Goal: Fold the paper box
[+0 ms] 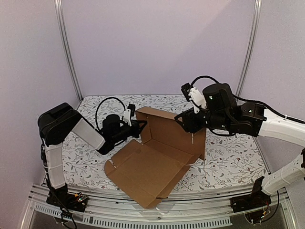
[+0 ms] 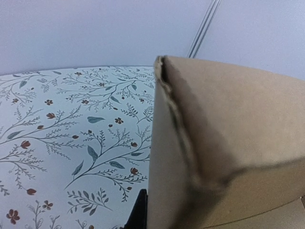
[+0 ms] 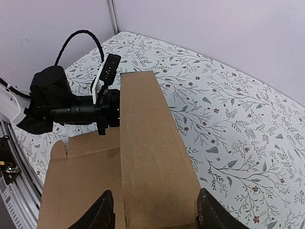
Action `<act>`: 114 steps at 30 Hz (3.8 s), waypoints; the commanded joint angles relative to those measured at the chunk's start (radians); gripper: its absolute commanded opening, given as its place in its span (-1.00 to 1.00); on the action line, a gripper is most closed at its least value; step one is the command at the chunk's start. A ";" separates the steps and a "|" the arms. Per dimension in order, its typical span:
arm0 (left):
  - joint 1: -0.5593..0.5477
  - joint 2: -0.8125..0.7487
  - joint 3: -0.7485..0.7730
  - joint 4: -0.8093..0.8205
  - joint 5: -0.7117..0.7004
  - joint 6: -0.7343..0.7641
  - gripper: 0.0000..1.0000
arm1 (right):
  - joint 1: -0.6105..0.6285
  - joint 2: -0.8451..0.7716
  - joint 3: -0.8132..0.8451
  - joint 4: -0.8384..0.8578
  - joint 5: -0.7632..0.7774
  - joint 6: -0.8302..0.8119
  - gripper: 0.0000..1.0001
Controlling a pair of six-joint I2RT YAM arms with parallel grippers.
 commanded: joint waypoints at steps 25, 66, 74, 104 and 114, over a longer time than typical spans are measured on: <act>-0.128 -0.412 -0.066 -0.573 -0.577 0.058 -1.00 | -0.016 -0.220 0.063 -0.228 0.081 -0.003 -0.76; -0.226 -0.571 -0.066 -0.829 -0.672 -0.129 -1.00 | -0.169 0.128 -0.066 0.237 -0.124 0.126 -1.00; -0.240 -0.558 -0.042 -0.832 -0.648 -0.142 -1.00 | -0.168 0.158 -0.067 0.354 -0.151 0.200 -1.00; -0.134 -0.579 -0.042 -0.841 -0.552 -0.247 -1.00 | -0.162 -0.282 -0.292 0.133 -0.362 0.054 -1.00; -0.058 -0.591 -0.097 -0.755 -0.405 -0.353 -1.00 | -0.151 -0.513 -0.508 0.169 -0.416 0.032 -1.00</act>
